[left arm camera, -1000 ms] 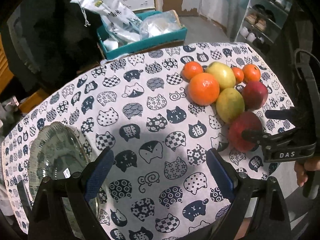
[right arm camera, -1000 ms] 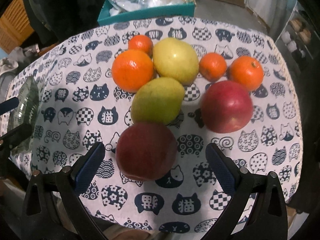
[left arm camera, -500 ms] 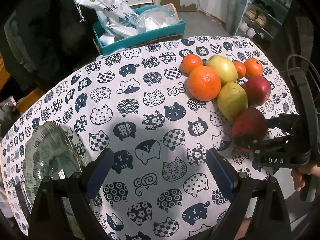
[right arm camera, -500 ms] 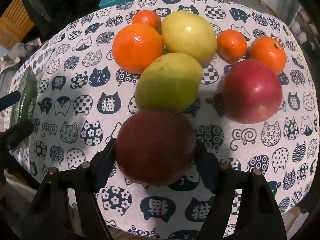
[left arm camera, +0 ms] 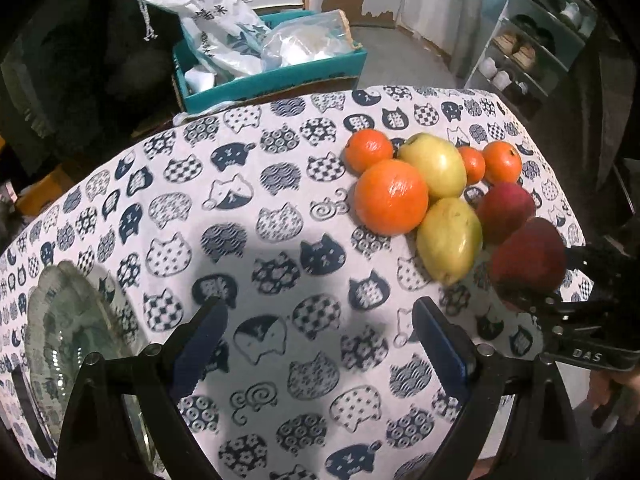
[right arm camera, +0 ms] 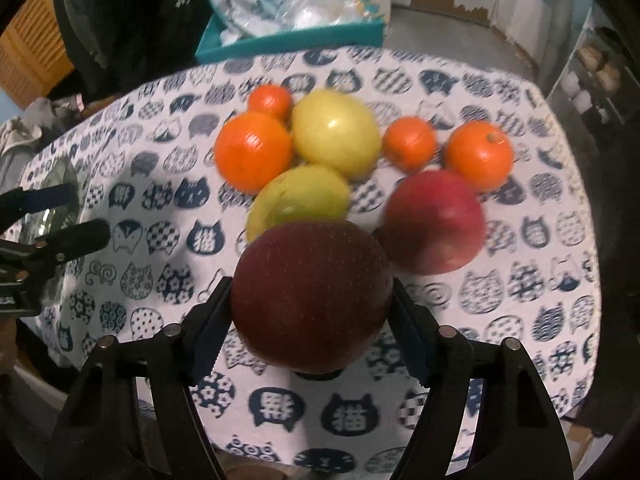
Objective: Organize fruits
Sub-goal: 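Grasp the large orange with the left tool while the right tool grasps a red apple, then lift the orange with the left tool while the right tool lifts the apple toward the bowl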
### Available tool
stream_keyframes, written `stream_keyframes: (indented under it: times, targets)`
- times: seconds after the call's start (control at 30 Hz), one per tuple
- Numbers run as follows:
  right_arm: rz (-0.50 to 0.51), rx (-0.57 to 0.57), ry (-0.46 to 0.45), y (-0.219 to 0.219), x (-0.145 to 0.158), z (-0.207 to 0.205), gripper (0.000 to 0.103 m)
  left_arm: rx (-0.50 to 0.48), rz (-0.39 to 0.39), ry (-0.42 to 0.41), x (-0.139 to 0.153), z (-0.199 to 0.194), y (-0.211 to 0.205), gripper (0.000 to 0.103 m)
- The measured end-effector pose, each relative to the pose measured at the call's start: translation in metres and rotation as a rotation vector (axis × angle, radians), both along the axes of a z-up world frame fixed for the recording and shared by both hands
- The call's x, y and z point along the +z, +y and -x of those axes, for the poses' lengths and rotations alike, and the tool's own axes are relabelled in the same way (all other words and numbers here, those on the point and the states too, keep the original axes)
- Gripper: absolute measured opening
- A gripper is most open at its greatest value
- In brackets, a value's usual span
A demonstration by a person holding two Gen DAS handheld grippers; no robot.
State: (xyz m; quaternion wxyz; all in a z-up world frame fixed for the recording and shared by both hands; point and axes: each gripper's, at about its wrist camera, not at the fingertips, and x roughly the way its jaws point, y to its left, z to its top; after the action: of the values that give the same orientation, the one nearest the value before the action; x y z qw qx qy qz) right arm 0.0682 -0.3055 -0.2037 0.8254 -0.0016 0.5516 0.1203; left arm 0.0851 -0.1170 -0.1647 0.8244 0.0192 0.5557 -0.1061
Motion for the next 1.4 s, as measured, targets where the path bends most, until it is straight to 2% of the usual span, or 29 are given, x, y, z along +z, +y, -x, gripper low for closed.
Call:
stream_keyframes:
  times: [0.53, 0.97, 1.0, 1.07, 1.13, 1.27, 1.4]
  targets:
    - [0.0, -0.107, -0.107, -0.057, 0.019, -0.03, 0.074, 0.036, 0.028, 0.034, -0.019, -0.062, -0.05, 0.095]
    - [-0.026, -0.098, -0.118, -0.059, 0.02, -0.041, 0.074, 0.052, 0.062, 0.116, -0.054, -0.087, -0.069, 0.095]
    - [-0.027, -0.099, -0.117, -0.058, 0.02, -0.041, 0.074, 0.054, 0.076, 0.122, -0.056, -0.088, -0.069, 0.093]
    - [-0.029, -0.098, -0.114, -0.059, 0.019, -0.041, 0.074, 0.062, 0.101, 0.135, -0.06, -0.091, -0.069, 0.08]
    - [-0.031, -0.099, -0.113, -0.059, 0.018, -0.041, 0.074, 0.065, 0.119, 0.151, -0.064, -0.092, -0.069, 0.071]
    - [-0.035, -0.104, -0.111, -0.06, 0.017, -0.041, 0.074, 0.064, 0.148, 0.154, -0.067, -0.092, -0.067, 0.07]
    - [-0.029, -0.1, -0.112, -0.059, 0.017, -0.041, 0.074, 0.055, 0.133, 0.14, -0.066, -0.09, -0.067, 0.07]
